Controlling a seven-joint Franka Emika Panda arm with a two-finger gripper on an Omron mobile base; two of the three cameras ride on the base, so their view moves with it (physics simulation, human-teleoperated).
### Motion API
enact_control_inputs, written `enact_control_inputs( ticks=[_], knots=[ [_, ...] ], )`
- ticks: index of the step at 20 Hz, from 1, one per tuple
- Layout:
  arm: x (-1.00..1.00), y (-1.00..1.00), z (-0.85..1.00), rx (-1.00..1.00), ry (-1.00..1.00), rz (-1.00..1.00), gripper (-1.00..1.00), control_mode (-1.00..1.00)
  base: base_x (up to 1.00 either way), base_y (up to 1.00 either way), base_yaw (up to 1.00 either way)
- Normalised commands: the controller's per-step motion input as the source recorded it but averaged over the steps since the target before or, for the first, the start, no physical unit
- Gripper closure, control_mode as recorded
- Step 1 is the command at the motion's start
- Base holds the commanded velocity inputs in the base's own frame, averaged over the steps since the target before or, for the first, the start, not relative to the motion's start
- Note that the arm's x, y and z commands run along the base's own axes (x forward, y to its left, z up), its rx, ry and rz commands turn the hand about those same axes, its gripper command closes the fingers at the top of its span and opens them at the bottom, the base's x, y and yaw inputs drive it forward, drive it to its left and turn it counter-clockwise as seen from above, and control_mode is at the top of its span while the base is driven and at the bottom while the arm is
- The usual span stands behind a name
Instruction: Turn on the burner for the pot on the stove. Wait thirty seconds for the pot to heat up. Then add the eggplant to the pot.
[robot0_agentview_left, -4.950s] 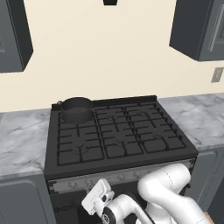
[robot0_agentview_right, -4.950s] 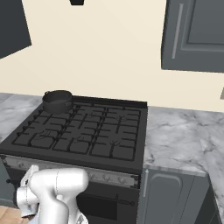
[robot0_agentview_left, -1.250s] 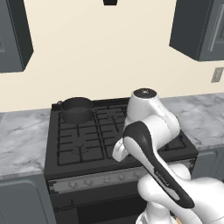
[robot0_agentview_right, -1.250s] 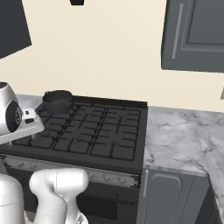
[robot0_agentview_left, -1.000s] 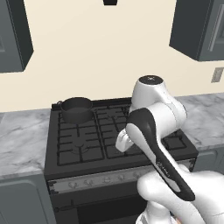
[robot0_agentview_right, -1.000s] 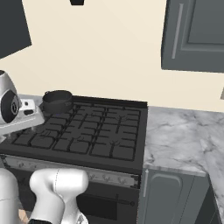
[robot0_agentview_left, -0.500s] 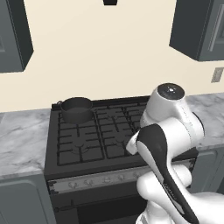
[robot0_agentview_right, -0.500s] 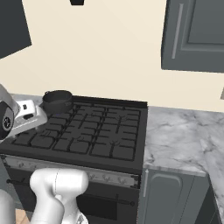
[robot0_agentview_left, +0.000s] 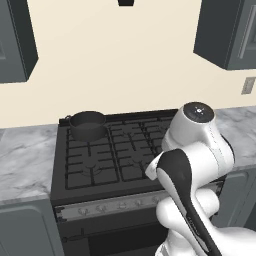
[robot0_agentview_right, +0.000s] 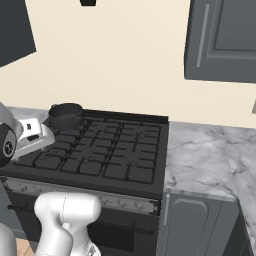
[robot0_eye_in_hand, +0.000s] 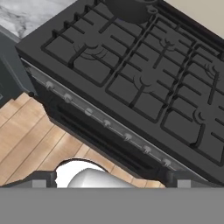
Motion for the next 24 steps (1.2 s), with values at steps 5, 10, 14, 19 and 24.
enact_control_inputs(
  ticks=[5, 10, 14, 19, 24],
  knots=[
    [0.00, 0.00, 0.00, 0.00, 0.00, 0.00, -1.00, -1.00, 0.00, 0.00, 0.00],
    [0.00, 0.00, 0.00, 0.00, 0.00, 0.00, -1.00, -1.00, 0.00, 0.00, 0.00],
    [0.00, 0.00, 0.00, 0.00, 0.00, 0.00, -1.00, -1.00, 0.00, 0.00, 0.00],
    [0.00, 0.00, 0.00, 0.00, 0.00, 0.00, -1.00, -1.00, 0.00, 0.00, 0.00],
    [0.00, 0.00, 0.00, 0.00, 0.00, 0.00, -1.00, -1.00, 0.00, 0.00, 0.00]
  ],
)
